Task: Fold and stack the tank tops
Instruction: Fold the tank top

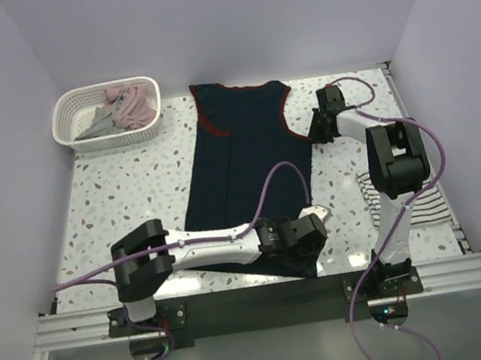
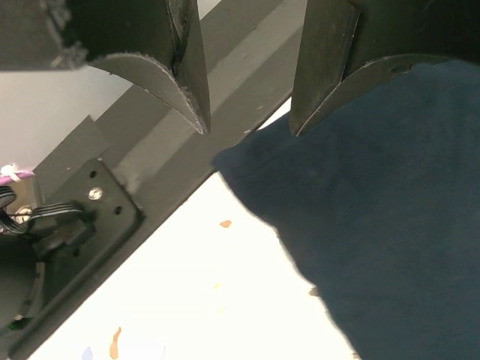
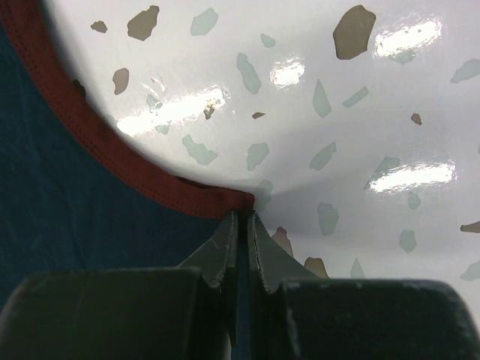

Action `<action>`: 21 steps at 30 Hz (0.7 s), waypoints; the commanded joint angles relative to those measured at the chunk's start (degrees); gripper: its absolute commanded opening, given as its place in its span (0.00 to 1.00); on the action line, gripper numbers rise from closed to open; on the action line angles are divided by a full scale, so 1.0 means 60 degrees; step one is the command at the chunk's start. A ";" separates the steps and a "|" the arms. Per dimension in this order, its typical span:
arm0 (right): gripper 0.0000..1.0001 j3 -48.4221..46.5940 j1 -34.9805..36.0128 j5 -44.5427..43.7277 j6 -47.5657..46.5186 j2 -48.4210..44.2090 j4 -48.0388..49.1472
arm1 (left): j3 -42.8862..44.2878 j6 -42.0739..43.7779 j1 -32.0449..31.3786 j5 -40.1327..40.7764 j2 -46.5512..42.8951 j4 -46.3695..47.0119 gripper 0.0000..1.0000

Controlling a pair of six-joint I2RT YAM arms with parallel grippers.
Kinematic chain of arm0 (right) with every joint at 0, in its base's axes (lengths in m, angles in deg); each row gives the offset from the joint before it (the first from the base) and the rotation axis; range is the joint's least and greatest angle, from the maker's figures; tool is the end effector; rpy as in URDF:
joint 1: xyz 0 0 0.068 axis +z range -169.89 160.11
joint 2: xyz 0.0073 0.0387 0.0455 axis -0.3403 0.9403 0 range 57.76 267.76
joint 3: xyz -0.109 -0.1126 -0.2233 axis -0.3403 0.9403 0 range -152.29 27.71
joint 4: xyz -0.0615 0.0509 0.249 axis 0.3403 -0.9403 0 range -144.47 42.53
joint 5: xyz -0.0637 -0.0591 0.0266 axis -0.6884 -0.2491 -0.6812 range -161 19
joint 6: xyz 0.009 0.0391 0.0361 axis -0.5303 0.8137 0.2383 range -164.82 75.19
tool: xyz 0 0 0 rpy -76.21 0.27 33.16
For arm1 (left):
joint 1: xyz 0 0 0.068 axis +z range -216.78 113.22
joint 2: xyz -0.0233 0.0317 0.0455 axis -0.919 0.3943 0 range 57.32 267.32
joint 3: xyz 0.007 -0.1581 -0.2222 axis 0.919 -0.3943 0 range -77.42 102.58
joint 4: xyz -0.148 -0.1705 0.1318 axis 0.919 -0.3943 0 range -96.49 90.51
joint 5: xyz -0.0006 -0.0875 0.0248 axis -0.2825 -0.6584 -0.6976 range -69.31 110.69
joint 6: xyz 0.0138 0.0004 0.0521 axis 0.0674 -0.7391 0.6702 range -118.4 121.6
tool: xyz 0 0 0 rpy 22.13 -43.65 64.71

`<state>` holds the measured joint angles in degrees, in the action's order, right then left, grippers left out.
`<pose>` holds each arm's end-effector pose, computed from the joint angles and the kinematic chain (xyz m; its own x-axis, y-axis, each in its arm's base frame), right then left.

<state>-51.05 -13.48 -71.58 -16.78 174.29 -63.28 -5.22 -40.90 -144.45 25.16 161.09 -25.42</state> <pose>0.4307 0.0481 0.1588 -0.7555 0.3880 -0.5278 0.2825 0.9199 0.2719 0.0842 -0.3723 0.2004 -0.7847 0.4360 -0.4405 0.5899 0.7437 -0.3147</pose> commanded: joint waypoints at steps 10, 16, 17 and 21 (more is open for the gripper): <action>0.00 -0.0203 0.0029 -0.0050 0.0133 -0.0159 0.0174 | 0.1471 -0.0431 -0.0678 0.0836 0.1514 -0.0087 0.48; 0.00 -0.0115 0.0029 0.0023 0.0206 -0.0188 0.0219 | 0.1574 -0.0607 -0.0751 0.1247 0.1909 -0.0277 0.38; 0.00 -0.0115 0.0029 0.0038 0.0235 -0.0188 0.0219 | 0.1560 -0.0665 -0.0781 0.1291 0.2011 -0.0321 0.36; 0.00 -0.0130 0.0029 0.0038 0.0235 -0.0217 0.0189 | 0.1530 -0.0753 -0.0796 0.1598 0.2086 -0.0438 0.26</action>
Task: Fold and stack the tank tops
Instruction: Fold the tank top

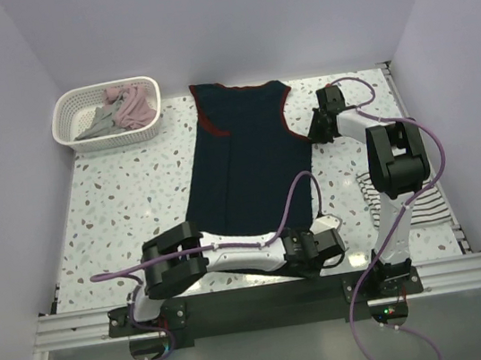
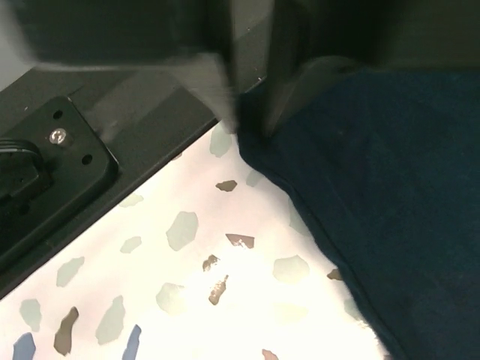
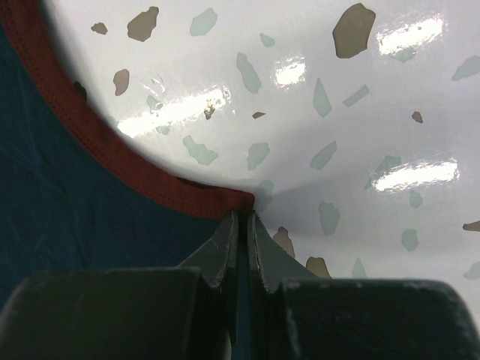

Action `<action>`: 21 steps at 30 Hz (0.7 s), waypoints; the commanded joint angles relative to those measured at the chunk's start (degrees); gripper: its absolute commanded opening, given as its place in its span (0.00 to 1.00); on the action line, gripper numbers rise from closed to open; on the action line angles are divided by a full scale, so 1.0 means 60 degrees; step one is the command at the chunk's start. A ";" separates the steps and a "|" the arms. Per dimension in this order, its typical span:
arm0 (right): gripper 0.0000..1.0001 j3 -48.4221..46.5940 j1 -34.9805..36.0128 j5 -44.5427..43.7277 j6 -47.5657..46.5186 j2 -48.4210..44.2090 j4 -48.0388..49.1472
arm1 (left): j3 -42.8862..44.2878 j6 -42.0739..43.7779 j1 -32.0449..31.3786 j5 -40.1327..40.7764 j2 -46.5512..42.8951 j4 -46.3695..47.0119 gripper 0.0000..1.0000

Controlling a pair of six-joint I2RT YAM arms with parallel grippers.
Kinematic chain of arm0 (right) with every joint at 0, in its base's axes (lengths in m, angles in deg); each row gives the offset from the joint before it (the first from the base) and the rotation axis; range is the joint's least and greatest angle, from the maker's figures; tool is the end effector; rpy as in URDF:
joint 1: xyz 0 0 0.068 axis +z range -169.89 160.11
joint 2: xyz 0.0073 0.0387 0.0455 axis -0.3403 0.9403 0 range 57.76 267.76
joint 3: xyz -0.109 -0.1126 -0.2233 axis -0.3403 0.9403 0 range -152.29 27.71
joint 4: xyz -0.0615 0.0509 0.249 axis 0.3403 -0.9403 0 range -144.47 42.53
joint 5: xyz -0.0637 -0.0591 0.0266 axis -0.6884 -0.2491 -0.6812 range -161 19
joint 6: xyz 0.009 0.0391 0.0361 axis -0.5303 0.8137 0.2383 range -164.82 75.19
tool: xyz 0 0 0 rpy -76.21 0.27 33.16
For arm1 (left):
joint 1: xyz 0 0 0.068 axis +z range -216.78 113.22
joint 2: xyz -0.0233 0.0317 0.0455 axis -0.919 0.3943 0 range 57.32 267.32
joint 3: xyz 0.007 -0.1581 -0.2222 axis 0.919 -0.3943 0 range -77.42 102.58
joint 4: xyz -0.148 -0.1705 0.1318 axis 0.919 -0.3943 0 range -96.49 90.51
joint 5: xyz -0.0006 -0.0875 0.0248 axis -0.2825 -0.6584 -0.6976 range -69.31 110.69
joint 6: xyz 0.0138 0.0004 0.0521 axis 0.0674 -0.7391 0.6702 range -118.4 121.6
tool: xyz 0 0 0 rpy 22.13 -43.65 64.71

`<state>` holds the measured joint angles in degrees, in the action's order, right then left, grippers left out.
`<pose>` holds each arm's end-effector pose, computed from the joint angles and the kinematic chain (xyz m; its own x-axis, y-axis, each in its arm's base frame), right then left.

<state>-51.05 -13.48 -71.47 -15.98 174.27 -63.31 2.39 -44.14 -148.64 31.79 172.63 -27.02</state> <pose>0.4307 0.0482 0.1589 -0.7521 0.4008 -0.5231 0.2921 0.9143 0.2805 0.0657 -0.4113 0.1616 -0.7749 0.4544 -0.4394 0.5790 0.7891 -0.2052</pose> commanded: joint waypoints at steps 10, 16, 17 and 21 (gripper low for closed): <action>0.00 -0.0393 0.0029 -0.0507 0.0276 -0.0448 -0.0480 | 0.0000 0.0064 -0.0155 0.0364 -0.1474 -0.0042 0.00; 0.00 -0.0570 -0.0014 -0.1589 0.0393 -0.0770 -0.1256 | -0.0762 0.0079 -0.0213 -0.0369 -0.2605 0.0603 0.00; 0.00 -0.0540 -0.0029 -0.1650 0.0408 -0.0843 -0.1301 | -0.0821 0.0064 -0.0213 -0.0398 -0.2679 0.0604 0.00; 0.00 -0.0438 -0.0117 -0.1811 0.0408 -0.1136 -0.1564 | -0.1142 -0.0053 -0.0257 -0.0472 -0.2928 0.0574 0.00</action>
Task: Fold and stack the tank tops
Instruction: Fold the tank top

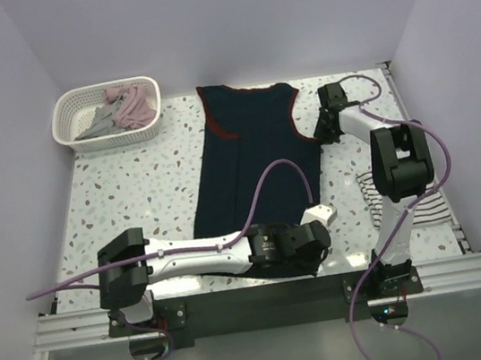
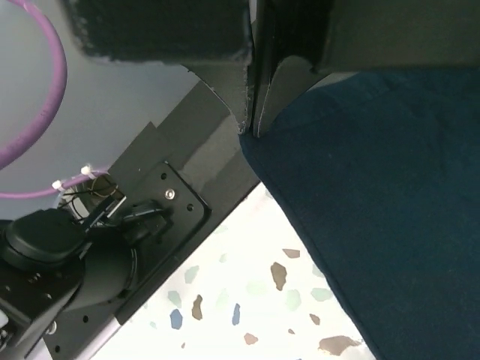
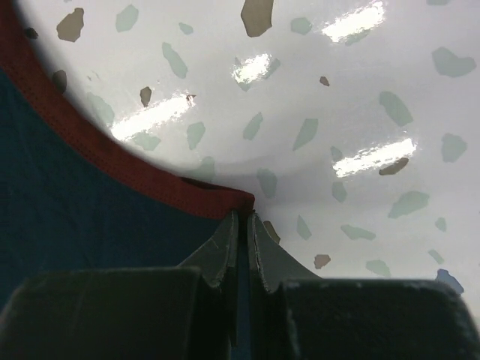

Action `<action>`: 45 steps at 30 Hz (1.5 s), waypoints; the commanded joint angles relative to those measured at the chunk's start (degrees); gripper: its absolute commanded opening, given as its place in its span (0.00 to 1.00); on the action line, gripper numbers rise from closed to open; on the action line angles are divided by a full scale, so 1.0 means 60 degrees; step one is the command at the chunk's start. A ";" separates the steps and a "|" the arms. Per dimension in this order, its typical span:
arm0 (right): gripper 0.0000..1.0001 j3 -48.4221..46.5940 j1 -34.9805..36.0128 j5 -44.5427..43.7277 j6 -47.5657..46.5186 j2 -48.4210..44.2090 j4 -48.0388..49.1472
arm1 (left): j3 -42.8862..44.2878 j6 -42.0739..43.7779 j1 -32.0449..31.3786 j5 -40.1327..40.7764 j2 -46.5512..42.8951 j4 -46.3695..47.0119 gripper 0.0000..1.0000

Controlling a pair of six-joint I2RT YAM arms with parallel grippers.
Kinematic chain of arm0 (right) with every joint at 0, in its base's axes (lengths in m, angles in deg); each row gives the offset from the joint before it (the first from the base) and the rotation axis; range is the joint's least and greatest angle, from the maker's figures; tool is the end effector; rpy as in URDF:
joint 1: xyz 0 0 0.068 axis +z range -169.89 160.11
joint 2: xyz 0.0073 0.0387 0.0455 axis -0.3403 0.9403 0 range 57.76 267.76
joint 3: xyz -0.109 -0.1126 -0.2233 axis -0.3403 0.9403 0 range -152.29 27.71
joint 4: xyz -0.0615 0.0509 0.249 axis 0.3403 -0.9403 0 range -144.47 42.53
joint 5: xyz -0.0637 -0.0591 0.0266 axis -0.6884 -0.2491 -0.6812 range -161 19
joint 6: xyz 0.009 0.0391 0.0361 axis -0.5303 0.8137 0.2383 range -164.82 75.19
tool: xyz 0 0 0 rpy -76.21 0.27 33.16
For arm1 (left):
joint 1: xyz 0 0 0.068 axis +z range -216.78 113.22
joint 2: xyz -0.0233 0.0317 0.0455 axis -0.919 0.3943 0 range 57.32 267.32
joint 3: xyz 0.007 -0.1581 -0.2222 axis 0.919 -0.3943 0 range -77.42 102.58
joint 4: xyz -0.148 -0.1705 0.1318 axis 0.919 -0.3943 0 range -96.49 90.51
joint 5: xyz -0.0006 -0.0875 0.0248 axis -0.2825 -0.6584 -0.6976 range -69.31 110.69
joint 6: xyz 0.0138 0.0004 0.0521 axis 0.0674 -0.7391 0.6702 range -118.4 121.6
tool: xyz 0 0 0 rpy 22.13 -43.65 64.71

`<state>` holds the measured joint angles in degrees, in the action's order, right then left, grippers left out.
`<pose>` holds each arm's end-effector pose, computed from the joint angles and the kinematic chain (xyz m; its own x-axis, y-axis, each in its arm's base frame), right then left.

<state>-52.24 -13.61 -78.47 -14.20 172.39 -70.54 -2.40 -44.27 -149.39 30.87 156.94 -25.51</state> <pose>0.4219 0.0418 0.1709 -0.7436 0.4261 -0.5152 0.3941 0.9019 0.1771 0.0552 -0.3770 0.2420 -0.7595 0.3631 -0.5398 0.5983 0.7157 -0.3604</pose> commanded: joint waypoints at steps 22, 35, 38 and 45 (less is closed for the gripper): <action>0.00 -0.2685 0.2115 -0.0280 0.1195 0.0449 -0.0521 | -0.4300 -0.2798 0.1170 0.1410 -0.4134 -0.0393 0.00; 0.00 -0.4165 0.3010 -0.0309 0.2090 0.2046 0.0213 | -0.5809 -0.3576 0.1581 0.1293 -0.4810 -0.1098 0.00; 0.00 -0.4532 0.3142 -0.0397 0.2120 0.2266 0.0139 | -0.5897 -0.3635 0.1581 0.1234 -0.4898 -0.1200 0.00; 0.00 -0.5088 0.3391 -0.0455 0.2149 0.2574 0.0022 | -0.6059 -0.3606 0.1595 0.1000 -0.4971 -0.1186 0.00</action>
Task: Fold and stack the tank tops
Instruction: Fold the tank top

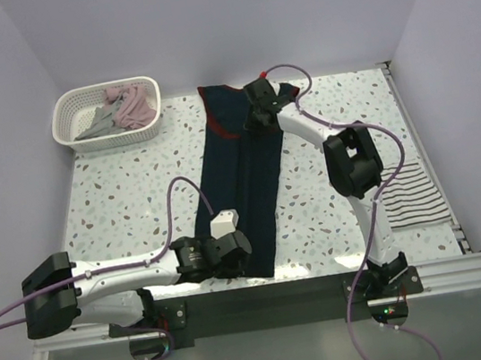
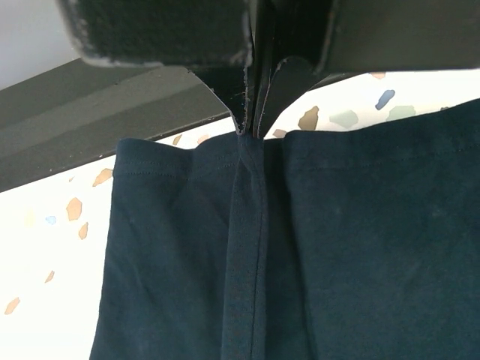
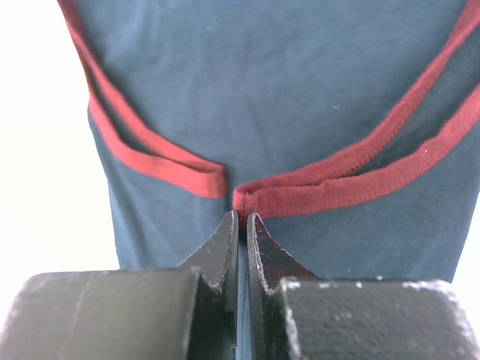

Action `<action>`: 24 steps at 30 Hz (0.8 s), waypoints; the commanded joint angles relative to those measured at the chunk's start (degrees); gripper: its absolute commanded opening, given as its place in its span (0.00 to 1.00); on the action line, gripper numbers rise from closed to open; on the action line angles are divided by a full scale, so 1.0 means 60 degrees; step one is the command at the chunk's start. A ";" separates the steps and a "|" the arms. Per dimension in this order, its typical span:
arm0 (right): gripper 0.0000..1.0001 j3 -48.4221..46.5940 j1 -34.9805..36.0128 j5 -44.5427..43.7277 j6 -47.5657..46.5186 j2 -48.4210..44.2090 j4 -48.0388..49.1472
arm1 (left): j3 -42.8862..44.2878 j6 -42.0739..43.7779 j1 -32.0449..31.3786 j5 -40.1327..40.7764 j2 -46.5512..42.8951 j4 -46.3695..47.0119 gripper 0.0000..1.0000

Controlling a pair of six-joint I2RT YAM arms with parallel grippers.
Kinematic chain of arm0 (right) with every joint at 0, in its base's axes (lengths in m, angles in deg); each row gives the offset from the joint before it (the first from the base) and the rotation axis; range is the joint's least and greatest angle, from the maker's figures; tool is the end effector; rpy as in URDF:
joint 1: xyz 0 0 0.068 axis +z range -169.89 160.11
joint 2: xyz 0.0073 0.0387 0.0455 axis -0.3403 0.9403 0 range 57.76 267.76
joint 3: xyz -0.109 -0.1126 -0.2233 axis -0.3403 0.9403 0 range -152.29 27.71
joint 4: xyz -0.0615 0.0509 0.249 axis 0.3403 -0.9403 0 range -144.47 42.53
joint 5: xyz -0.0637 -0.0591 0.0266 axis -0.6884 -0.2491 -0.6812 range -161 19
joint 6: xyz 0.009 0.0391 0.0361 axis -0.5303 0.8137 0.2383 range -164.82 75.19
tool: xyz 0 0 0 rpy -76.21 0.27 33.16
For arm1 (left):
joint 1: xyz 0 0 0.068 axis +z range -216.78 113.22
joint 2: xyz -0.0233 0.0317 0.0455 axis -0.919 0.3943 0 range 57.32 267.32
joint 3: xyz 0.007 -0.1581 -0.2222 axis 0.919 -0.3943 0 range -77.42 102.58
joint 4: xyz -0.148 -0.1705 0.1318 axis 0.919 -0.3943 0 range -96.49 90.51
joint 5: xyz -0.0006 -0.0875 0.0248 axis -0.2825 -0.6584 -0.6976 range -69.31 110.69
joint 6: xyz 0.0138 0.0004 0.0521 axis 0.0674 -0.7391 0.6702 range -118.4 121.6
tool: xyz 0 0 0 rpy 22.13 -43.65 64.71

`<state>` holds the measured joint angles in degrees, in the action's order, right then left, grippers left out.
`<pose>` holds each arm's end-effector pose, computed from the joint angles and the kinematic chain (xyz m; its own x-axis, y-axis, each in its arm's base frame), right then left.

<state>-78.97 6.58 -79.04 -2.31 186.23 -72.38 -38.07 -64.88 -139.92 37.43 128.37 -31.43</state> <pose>0.4578 0.2224 0.2054 -0.7205 0.3886 -0.5743 0.1781 0.9041 0.3883 0.0742 -0.2096 0.1886 -0.9101 -0.0247 -0.4137 0.1127 0.9459 -0.3043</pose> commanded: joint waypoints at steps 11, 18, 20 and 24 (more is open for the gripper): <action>0.00 -0.1381 0.0318 -0.0478 0.0021 0.0957 -0.0170 | -0.0187 -0.0112 0.0018 -0.0196 -0.0269 -0.0140 0.00; 0.27 -0.1499 0.0362 -0.0478 -0.0212 0.0914 -0.0259 | 0.0047 0.0108 0.0018 -0.0254 -0.0327 -0.0300 0.12; 0.35 -0.1484 0.0362 -0.0449 -0.0301 0.0753 -0.0244 | 0.0179 0.0152 0.0018 -0.0211 -0.0444 -0.0374 0.25; 0.58 -0.1702 0.0362 -0.0390 -0.0593 0.0343 -0.0287 | 0.0574 0.0254 0.0047 0.0008 -0.0810 -0.0812 0.41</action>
<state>-85.68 8.66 -80.50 -3.93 193.02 -74.08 -38.27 -63.90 -139.92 36.29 126.25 -33.79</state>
